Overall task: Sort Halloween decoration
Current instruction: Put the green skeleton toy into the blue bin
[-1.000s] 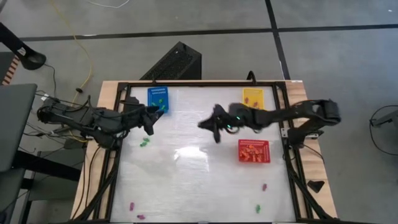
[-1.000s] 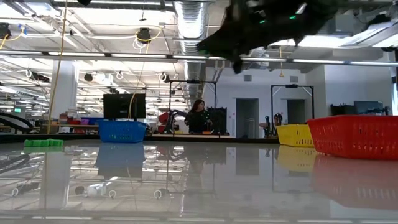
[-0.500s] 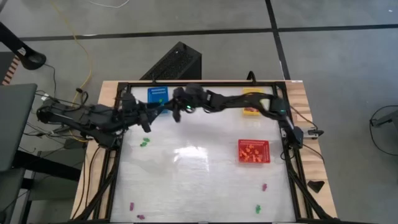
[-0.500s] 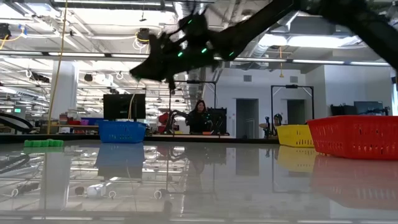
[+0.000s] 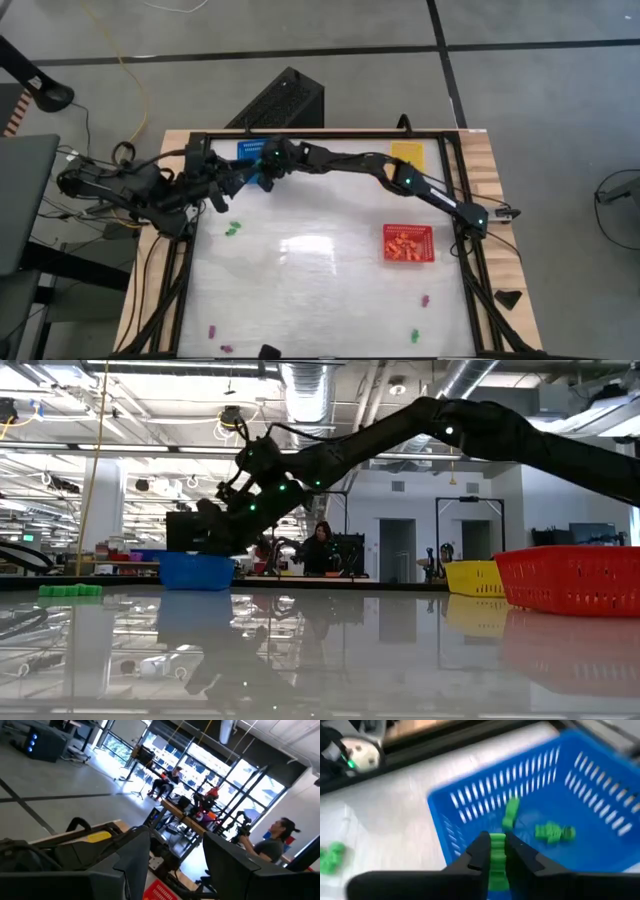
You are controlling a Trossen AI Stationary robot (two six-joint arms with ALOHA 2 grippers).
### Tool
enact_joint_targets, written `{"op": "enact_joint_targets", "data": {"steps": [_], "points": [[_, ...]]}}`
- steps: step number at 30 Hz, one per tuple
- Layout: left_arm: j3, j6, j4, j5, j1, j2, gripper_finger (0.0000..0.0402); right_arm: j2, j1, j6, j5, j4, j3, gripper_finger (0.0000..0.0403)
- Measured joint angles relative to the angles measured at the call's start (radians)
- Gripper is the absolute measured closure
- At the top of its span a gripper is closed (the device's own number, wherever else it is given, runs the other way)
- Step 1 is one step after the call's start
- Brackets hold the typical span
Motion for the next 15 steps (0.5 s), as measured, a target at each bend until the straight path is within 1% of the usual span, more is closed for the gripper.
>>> {"op": "enact_joint_targets", "data": {"steps": [4, 7, 9, 11, 13, 15], "points": [[0.000, 0.003, -0.002, 0.008, 0.000, 0.000, 0.0228, -0.004, -0.001, 0.008, 0.000, 0.024, 0.000, 0.0250], [0.000, 0.023, -0.002, 0.008, 0.000, 0.000, 0.0228, -0.028, -0.001, 0.019, -0.001, 0.041, 0.000, 0.0183], [0.000, 0.036, -0.002, 0.008, 0.000, 0.000, 0.0228, -0.052, -0.003, 0.026, -0.002, 0.034, 0.001, 0.0148], [0.000, 0.049, -0.001, 0.008, 0.000, 0.000, 0.0228, -0.078, -0.006, 0.033, -0.013, 0.001, 0.001, 0.0127], [0.000, 0.059, -0.001, 0.008, 0.000, 0.000, 0.0228, -0.126, -0.010, 0.026, -0.028, -0.123, 0.000, 0.0122], [0.000, 0.076, -0.001, 0.008, 0.000, 0.000, 0.0228, -0.186, -0.009, -0.029, -0.027, -0.275, 0.001, 0.0123]]}}
